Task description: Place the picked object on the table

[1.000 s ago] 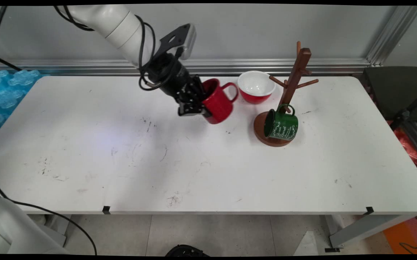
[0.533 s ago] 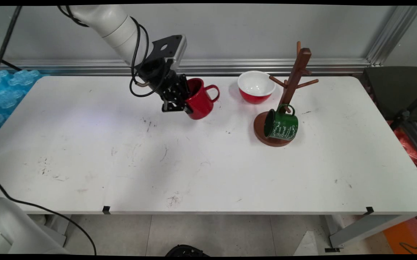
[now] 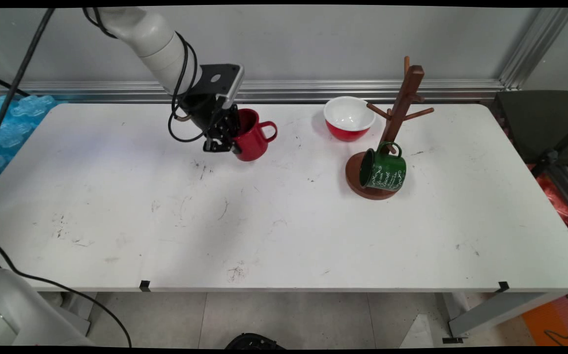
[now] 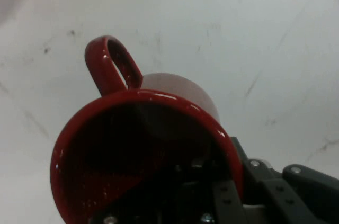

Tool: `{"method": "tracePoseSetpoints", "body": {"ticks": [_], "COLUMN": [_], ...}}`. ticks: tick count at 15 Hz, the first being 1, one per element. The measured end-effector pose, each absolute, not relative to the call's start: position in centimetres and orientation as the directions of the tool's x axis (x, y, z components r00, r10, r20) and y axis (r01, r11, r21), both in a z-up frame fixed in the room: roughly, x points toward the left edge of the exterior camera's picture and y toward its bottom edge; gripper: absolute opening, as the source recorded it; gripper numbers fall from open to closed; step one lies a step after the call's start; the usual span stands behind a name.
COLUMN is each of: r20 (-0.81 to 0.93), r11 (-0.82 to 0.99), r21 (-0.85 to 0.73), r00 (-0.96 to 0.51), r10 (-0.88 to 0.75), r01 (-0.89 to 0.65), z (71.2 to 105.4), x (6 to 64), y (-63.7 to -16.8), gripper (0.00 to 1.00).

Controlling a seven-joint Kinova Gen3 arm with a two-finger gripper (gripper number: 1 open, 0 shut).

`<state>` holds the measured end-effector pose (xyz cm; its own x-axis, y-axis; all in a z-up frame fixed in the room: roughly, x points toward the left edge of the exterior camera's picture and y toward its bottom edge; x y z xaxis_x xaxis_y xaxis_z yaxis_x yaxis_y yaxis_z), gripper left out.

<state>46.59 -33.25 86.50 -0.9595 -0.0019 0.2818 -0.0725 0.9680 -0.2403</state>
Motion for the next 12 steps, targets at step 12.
{"method": "tracePoseSetpoints", "body": {"ticks": [12], "r20": [0.194], "r11": [0.963], "r21": [-0.26], "r00": [-0.981], "r10": [-0.025], "r01": [-0.076], "z": [82.8], "x": [46.6], "y": [-34.2], "gripper": [0.0]}}
